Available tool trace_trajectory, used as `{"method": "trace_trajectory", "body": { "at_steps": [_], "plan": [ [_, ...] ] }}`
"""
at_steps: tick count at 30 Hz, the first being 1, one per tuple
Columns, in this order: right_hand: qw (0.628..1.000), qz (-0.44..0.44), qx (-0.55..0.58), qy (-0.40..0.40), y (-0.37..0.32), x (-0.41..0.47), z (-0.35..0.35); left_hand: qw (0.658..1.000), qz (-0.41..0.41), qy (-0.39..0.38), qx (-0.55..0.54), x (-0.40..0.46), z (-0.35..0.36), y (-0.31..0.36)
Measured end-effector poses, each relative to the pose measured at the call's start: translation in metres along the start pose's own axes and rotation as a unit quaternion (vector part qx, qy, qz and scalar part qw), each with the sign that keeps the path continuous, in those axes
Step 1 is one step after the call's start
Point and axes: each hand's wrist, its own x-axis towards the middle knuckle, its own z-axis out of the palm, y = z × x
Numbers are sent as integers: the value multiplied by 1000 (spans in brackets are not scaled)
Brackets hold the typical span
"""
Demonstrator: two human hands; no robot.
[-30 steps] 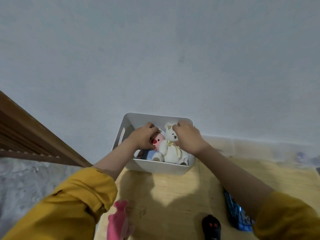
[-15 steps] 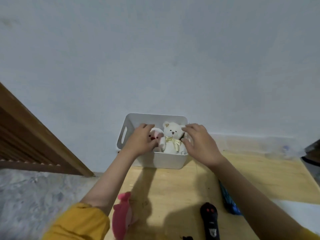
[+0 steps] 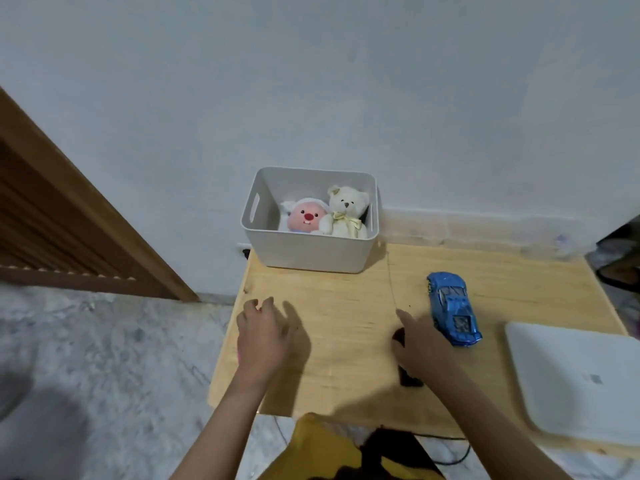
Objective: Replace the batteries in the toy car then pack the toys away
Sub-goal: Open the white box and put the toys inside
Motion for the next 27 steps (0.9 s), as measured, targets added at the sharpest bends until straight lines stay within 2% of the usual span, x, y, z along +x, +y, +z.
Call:
{"method": "trace_trajectory", "body": {
  "at_steps": [3, 6, 12, 17, 21, 27],
  "plan": [
    [999, 20, -41, -16, 2, -6, 14, 998, -53, -22, 26, -11, 5, -13],
    [998, 27, -51, 6, 2, -10, 19, 998, -55, -18, 11, -15, 10, -22],
    [997, 11, 46, 66, 9, -25, 30, 997, -18, 25, -72, -17, 11, -25],
    [981, -27, 117, 153, 14, -35, 30, 983, 4, 76, -169, -18, 0, -9],
    [953, -104, 146, 244, 7, -32, 11, 966, 68, 142, -205, -10, -23, 19],
    [915, -199, 151, 318, -14, -11, -42, 941, 116, 220, -229, 32, -69, 62]
  ]
}}
